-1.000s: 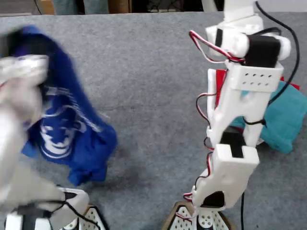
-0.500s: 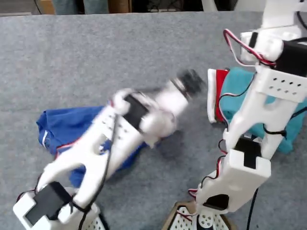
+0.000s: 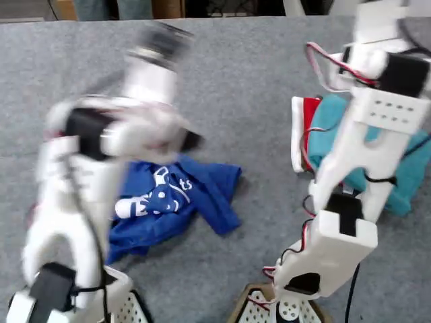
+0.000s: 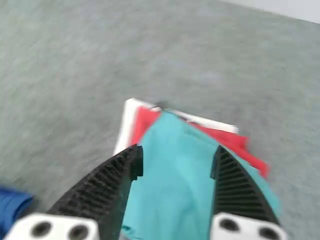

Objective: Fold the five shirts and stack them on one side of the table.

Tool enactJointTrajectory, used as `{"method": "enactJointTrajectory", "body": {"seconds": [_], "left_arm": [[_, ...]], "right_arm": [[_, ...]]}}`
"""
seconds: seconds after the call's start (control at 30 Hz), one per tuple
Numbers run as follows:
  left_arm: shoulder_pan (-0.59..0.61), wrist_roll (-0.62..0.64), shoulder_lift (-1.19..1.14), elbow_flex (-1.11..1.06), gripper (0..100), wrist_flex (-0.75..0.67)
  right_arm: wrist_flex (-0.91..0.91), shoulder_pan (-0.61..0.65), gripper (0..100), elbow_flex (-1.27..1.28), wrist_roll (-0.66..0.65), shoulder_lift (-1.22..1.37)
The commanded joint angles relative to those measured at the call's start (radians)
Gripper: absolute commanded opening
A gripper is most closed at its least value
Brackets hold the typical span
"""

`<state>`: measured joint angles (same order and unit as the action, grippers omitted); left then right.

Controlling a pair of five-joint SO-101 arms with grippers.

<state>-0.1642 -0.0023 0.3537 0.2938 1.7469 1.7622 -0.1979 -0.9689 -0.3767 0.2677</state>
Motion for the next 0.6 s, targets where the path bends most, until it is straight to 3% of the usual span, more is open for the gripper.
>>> {"method": "enactJointTrajectory", "body": {"seconds": [0.0, 0.1, 0.27, 0.4, 0.57], "left_arm": [[0.504, 0.023, 0.089, -0.183, 31, 0.011], [0.846, -0.011, 0.126, -0.44, 31, -0.054], [1.296, -0.157, 0.117, -0.831, 31, -0.325], [1.491, -0.249, 0.118, -1.013, 31, -0.525], [1.612, -0.259, 0.117, -1.04, 31, -0.591]], "right_arm": [[0.002, 0.14, 10.7, 0.062, -0.018, -0.045], [-0.002, 0.311, 1.5, 0.133, -0.069, -0.041], [-0.046, 0.66, 9.0, 0.294, -0.152, -0.027], [-0.18, 0.879, 12.6, 0.39, -0.167, 0.061], [-0.339, 1.03, 21.4, 0.406, -0.163, 0.28]]}}
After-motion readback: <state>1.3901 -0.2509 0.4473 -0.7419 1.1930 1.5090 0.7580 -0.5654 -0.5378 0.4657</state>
